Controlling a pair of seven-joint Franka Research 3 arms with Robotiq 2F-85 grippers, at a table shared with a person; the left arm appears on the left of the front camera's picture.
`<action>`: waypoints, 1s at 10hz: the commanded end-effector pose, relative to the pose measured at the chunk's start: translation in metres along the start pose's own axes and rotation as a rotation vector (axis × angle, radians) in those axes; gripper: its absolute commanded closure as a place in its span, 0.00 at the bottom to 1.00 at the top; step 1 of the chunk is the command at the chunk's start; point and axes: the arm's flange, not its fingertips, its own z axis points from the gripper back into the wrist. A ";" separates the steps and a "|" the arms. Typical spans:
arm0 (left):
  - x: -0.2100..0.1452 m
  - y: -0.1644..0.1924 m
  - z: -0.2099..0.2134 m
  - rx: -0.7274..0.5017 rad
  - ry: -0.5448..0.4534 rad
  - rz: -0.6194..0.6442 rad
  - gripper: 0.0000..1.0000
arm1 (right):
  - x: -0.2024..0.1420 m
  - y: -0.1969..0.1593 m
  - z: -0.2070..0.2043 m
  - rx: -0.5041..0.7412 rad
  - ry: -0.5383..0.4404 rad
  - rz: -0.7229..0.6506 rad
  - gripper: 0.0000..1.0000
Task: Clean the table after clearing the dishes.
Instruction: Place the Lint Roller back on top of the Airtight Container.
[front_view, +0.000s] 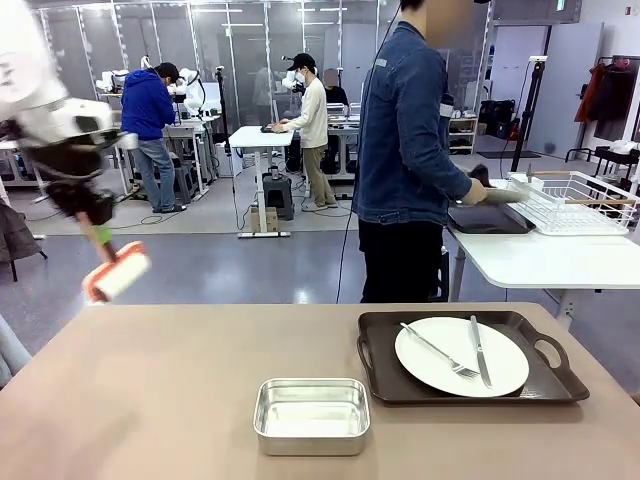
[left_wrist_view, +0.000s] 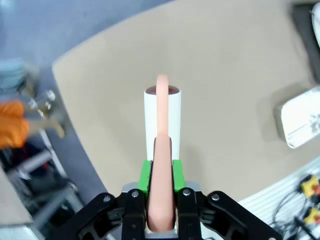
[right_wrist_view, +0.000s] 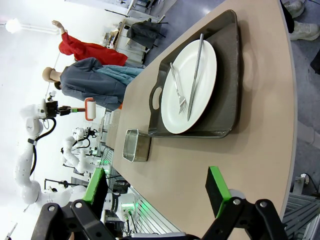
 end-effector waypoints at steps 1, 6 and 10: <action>0.011 -0.064 0.005 0.058 0.016 -0.276 0.79 | -0.001 0.003 0.001 0.011 -0.005 0.002 0.00; -0.017 -0.201 0.008 0.037 -0.021 -0.760 0.79 | -0.001 0.003 0.001 0.011 -0.005 0.002 0.00; -0.002 -0.212 0.007 0.034 0.019 -0.726 0.79 | -0.001 0.003 0.001 0.011 -0.005 0.002 0.00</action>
